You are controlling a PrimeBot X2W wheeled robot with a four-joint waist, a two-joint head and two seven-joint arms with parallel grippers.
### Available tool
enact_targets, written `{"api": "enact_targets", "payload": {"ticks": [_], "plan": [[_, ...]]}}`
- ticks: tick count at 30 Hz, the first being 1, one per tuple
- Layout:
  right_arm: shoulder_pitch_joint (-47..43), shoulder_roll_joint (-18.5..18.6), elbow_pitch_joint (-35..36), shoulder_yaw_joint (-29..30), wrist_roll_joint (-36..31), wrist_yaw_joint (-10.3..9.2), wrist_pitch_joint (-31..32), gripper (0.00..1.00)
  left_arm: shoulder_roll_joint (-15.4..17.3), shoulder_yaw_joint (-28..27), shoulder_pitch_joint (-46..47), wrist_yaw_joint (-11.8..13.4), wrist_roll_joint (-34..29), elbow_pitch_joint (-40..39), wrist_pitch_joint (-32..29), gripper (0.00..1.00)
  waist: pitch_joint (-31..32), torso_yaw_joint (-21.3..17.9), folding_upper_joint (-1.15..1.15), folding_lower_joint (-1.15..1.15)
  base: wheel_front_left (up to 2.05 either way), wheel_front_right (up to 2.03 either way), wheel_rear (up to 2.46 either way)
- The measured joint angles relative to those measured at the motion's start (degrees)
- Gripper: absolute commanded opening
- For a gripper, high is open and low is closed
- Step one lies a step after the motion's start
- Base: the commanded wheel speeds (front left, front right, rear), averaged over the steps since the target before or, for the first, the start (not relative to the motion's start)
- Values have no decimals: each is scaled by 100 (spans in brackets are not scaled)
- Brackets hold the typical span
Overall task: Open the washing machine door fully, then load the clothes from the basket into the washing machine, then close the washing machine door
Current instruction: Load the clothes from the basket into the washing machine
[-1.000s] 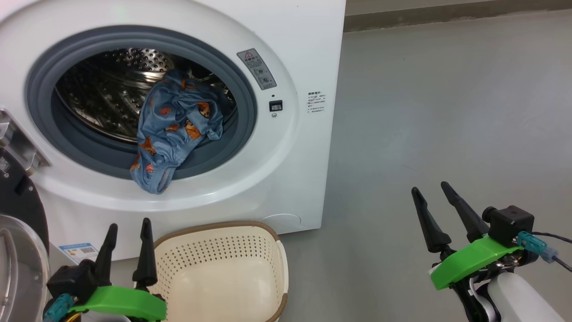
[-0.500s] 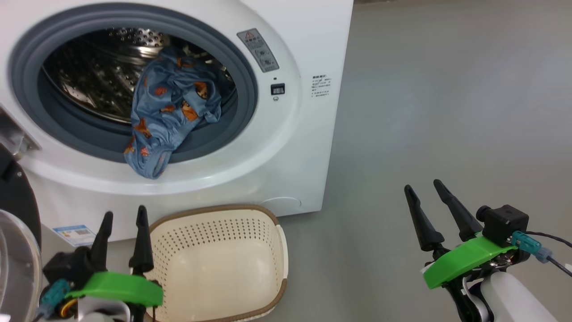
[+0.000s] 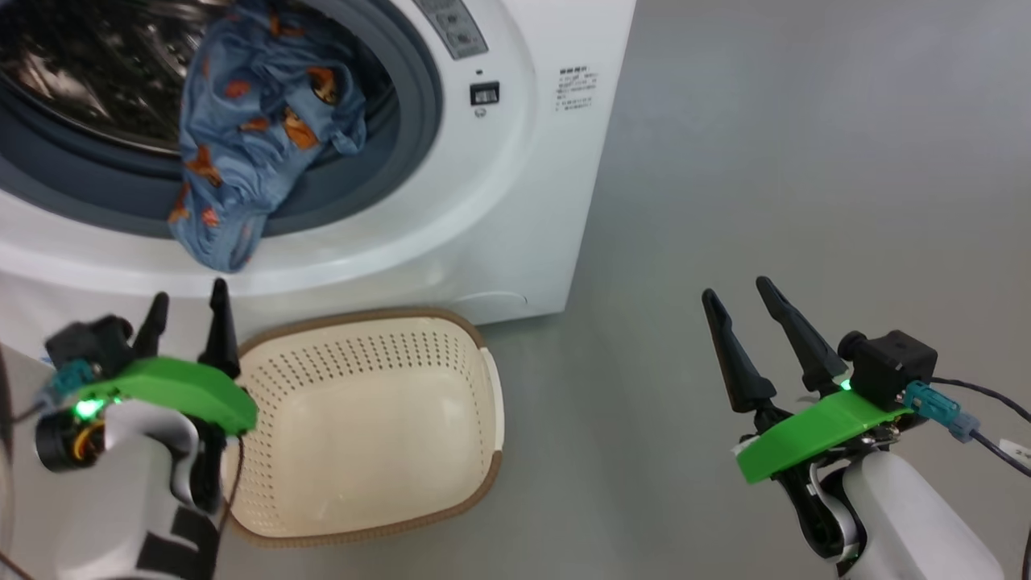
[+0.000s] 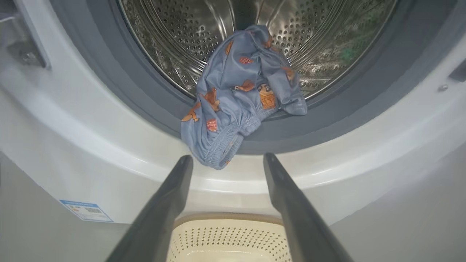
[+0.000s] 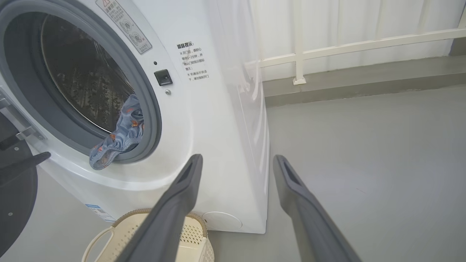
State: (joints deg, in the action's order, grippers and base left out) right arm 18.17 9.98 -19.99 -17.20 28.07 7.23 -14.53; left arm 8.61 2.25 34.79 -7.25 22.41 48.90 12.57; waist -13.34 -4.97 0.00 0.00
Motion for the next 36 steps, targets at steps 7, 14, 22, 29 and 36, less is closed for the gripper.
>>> {"api": "enact_targets", "payload": {"ticks": [7,14,22,29,36], "plan": [[152,-157,146,-27,-165,0,-1,100,167,-87,962,-2,220,1167,-180,100,-491,-184,0,0,0,0,0],[283,-253,242,73,-282,0,-1,100,347,-125,1592,-11,431,1805,-245,100,-913,-400,0,0,0,0,0],[284,-318,312,92,-308,0,-1,100,537,-145,2001,-12,588,2199,-158,100,-1249,-587,0,0,0,0,0],[411,-355,334,115,-341,0,-1,100,682,-256,2247,-10,687,2352,4,100,-1435,-680,0,0,0,0,0],[415,-356,332,152,-341,0,-1,100,703,-168,2341,-10,657,2309,164,0,-1505,-676,0,0,0,0,0]]}}
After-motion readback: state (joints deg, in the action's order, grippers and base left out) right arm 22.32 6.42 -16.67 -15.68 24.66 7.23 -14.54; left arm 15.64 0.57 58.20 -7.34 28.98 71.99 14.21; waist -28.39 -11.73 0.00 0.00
